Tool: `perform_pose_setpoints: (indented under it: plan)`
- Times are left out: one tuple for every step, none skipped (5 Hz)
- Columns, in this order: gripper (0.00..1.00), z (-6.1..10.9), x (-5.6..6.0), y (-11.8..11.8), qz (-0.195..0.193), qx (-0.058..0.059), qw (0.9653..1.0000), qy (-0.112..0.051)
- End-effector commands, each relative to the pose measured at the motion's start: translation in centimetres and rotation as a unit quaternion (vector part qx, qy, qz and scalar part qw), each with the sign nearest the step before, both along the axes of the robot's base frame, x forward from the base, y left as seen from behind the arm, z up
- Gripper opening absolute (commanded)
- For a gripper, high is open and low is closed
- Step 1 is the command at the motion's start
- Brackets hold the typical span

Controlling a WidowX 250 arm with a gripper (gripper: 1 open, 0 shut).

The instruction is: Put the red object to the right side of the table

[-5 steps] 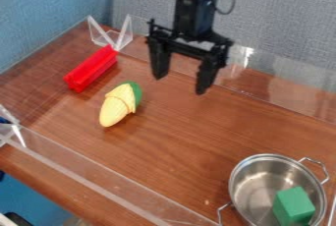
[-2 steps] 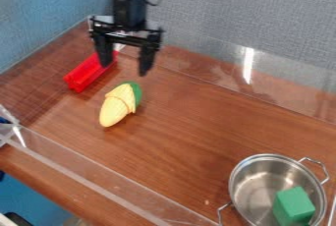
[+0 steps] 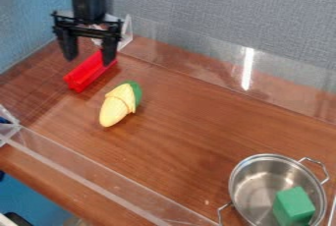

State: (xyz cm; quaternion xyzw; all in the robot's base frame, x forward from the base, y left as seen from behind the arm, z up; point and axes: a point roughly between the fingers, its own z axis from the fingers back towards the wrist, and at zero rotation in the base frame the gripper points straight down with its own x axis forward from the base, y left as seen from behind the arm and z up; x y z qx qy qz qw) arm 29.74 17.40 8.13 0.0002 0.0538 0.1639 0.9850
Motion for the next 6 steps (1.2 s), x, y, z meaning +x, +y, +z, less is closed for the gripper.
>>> perform_pose_setpoints:
  plan:
    - [1.00, 1.3, 0.6, 1.0, 0.011, 0.019, 0.9995, -0.024]
    - [1.00, 0.4, 0.4, 1.2, 0.013, 0.018, 0.9995, -0.023]
    - [1.00, -0.4, 0.1, 1.2, 0.016, 0.016, 0.9995, -0.023]
    - [1.00, -0.2, 0.0, 1.1, 0.013, 0.014, 0.9995, -0.024]
    - [1.00, 0.1, -0.2, 1.0, 0.011, 0.012, 0.9995, -0.026]
    - [1.00, -0.6, -0.3, -0.6, 0.000, 0.009, 0.9995, -0.031]
